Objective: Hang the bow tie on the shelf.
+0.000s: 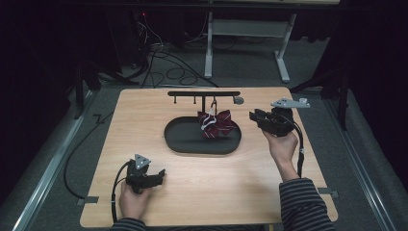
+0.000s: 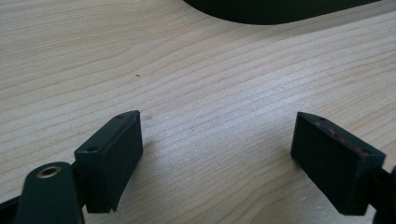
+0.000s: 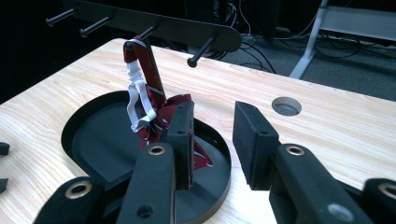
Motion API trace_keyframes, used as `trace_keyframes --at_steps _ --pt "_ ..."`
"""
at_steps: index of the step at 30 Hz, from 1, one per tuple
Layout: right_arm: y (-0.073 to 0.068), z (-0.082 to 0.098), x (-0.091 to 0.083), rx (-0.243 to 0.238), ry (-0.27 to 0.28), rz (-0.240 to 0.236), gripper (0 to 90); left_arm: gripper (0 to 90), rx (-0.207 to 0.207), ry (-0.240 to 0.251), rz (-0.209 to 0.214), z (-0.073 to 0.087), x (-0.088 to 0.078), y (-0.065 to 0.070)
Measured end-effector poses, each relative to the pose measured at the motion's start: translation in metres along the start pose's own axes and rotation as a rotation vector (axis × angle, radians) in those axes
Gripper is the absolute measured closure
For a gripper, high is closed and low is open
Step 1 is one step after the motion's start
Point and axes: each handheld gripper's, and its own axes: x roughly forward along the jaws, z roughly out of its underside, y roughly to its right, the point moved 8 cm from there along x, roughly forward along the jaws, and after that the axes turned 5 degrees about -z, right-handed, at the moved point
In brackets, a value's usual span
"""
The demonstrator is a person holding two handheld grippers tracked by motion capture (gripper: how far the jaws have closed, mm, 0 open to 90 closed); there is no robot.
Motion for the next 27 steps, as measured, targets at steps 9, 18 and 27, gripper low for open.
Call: trace_keyframes --at_steps 9,18,27 --pt "0.005 0.007 -0.007 0.011 0.008 0.003 70.9 17.1 0.001 0.000 0.000 0.000 0.000 0.000" --pt "0.006 0.014 -0.018 0.019 0.034 0.000 70.7 17.1 0.001 0.000 -0.001 0.000 0.000 0.000" --pt "0.008 0.023 -0.025 0.038 0.043 -0.002 70.7 17.1 0.001 0.000 0.000 0.000 0.000 0.000"
